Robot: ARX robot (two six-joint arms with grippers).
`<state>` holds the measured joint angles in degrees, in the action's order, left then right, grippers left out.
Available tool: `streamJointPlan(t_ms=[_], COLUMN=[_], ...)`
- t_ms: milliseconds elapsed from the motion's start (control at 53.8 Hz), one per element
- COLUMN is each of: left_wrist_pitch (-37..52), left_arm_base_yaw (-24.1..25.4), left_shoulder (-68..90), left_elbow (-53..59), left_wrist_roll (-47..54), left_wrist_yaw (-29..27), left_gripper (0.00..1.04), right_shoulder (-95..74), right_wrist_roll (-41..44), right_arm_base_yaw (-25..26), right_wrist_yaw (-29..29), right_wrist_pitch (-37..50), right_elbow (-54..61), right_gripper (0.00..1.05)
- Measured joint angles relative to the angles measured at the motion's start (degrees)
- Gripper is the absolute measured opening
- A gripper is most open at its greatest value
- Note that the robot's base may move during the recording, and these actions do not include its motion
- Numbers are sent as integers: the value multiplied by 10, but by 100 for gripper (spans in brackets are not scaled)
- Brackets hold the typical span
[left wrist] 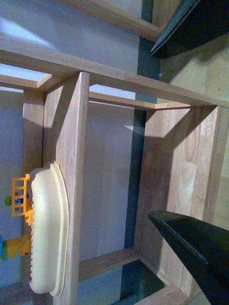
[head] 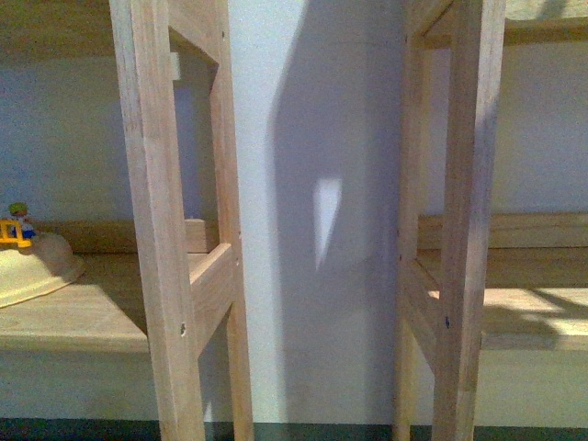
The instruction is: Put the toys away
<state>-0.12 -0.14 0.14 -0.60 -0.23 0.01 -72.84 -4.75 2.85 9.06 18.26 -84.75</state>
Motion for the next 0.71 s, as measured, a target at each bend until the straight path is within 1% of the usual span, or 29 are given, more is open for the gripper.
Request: streamJointPlan(t_ms=[111, 223, 297, 371, 539, 613, 706], left_wrist_pitch=[0, 0, 0, 0, 0, 0, 0], left_arm_base_yaw=[0, 0, 0, 0, 0, 0, 0], left_shoulder=[0, 0, 0, 0, 0, 0, 0], left_elbow=[0, 0, 0, 0, 0, 0, 0], left_wrist_roll=[0, 0, 0, 0, 0, 0, 0], left_wrist_yaw=[0, 0, 0, 0, 0, 0, 0], left_gripper=[98, 98, 98, 98, 98, 98, 98], right_shoulder=[76, 161, 226, 304, 419, 449, 477], right_wrist_roll=[21, 35, 40, 33, -2, -13, -21], right_arm_base_yaw=[5, 7, 9, 20, 38, 26, -12], right_wrist_yaw=[34, 61, 76, 89, 77, 84, 103], right_wrist_pitch=[26, 26, 14, -24, -67, -61, -62], right_elbow=[68, 151, 214, 288, 395, 430, 479], right_gripper=[98, 98, 98, 98, 98, 98, 98])
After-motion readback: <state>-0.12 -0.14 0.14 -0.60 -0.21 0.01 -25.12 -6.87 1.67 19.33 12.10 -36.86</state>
